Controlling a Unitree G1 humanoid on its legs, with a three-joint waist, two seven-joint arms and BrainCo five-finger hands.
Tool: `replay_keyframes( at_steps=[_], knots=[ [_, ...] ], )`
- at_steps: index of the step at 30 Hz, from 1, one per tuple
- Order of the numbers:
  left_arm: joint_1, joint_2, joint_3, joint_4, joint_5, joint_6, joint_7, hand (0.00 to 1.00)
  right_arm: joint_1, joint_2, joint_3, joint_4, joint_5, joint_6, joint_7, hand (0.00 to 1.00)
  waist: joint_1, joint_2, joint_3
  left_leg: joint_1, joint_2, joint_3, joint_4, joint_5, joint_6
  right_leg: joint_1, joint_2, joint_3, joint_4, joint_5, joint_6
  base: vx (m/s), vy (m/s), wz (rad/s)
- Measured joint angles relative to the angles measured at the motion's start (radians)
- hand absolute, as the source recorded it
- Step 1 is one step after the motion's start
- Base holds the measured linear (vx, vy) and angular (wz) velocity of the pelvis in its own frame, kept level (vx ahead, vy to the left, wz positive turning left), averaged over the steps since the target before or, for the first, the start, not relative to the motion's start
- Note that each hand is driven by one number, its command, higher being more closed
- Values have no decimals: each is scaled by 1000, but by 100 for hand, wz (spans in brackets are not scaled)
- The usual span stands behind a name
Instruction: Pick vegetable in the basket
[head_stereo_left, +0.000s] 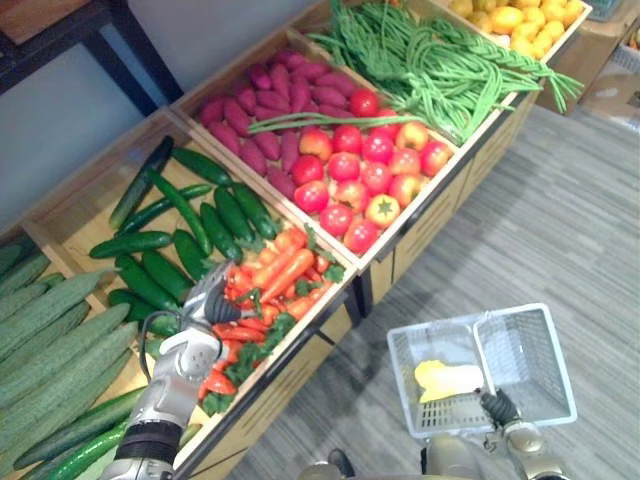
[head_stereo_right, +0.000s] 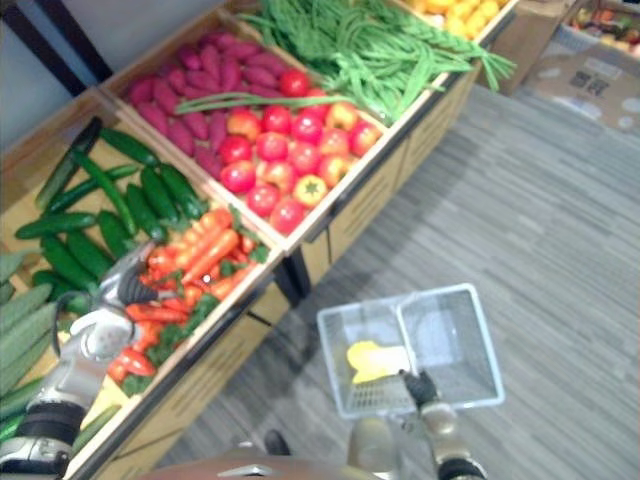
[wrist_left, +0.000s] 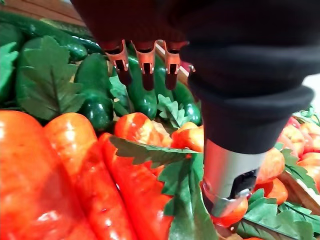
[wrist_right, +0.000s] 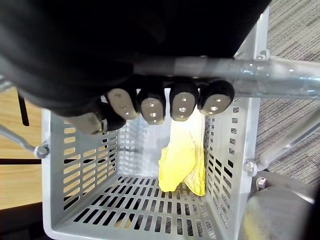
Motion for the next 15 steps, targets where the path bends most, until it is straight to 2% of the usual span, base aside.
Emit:
replay_keyframes(
  at_steps=[15],
  knots=[
    [-37, -10, -80, 1, 5, -2, 32, 0, -14, -1, 35, -9, 0, -5, -17, 100, -2, -2, 12, -17, -3, 0, 3, 0, 0, -35, -6, 2, 29, 0, 0, -60, -58, -1]
  ],
)
